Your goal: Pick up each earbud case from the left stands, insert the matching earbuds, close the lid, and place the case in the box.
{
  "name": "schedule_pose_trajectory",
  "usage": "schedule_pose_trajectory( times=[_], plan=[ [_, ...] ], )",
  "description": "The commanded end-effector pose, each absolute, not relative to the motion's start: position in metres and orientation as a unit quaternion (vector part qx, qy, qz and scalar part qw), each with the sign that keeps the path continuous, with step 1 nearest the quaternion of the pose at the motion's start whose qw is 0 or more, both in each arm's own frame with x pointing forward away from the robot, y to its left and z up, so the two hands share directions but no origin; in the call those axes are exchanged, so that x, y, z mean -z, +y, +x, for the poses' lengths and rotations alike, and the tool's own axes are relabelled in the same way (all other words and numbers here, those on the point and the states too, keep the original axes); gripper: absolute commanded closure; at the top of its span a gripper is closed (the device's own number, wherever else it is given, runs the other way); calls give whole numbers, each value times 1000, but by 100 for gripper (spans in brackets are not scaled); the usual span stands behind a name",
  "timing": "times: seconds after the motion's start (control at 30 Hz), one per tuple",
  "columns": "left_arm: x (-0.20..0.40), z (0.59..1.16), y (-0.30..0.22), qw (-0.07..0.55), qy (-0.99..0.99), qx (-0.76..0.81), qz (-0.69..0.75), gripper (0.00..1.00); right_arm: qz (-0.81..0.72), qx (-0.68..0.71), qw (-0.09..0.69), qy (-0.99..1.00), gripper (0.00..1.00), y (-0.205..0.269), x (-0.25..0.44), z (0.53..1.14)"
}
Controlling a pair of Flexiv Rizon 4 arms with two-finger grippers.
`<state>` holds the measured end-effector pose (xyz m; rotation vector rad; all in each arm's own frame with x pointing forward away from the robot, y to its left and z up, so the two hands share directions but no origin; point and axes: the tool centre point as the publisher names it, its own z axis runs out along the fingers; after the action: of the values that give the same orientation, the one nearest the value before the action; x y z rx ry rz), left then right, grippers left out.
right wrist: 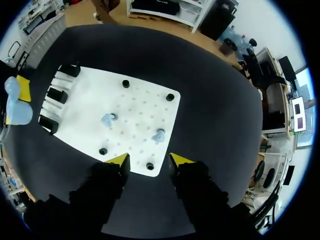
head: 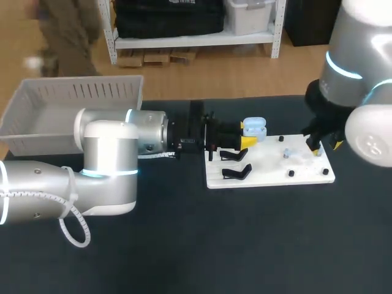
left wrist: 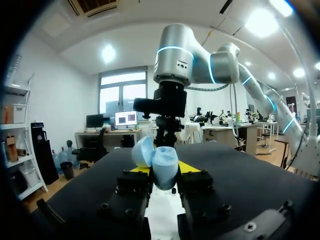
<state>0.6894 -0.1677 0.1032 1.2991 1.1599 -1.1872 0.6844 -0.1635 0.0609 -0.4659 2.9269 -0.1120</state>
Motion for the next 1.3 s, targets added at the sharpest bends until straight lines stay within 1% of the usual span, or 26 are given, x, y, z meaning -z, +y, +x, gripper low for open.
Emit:
schedule_pose_trajectory(
  times=[0.03,0.57,0.73,0.93,0.97,1.13,1.3],
  plan=[
    [-103,688,-168,497,479,488,534,100,-146,58,88,984,49,-162,-48,690],
    [-103,688,-168,497,479,488,534,100,-121,79,79,986,51,-169,-30,706],
    [-103,688,-168,497,479,488,534,100,-119,79,81,986,53,-169,-30,707],
    [-103,688,-168,497,479,488,534,100,-114,83,84,986,58,-172,-27,710],
    [-103,688,-168,497,479,488,534,100,-114,84,84,986,60,-172,-27,710],
    [-103,688,-168,497,479,488,534,100,-112,86,84,986,61,-173,-26,711],
    [-103,688,-168,497,479,488,534,100,-112,88,85,986,65,-174,-25,711]
  ],
)
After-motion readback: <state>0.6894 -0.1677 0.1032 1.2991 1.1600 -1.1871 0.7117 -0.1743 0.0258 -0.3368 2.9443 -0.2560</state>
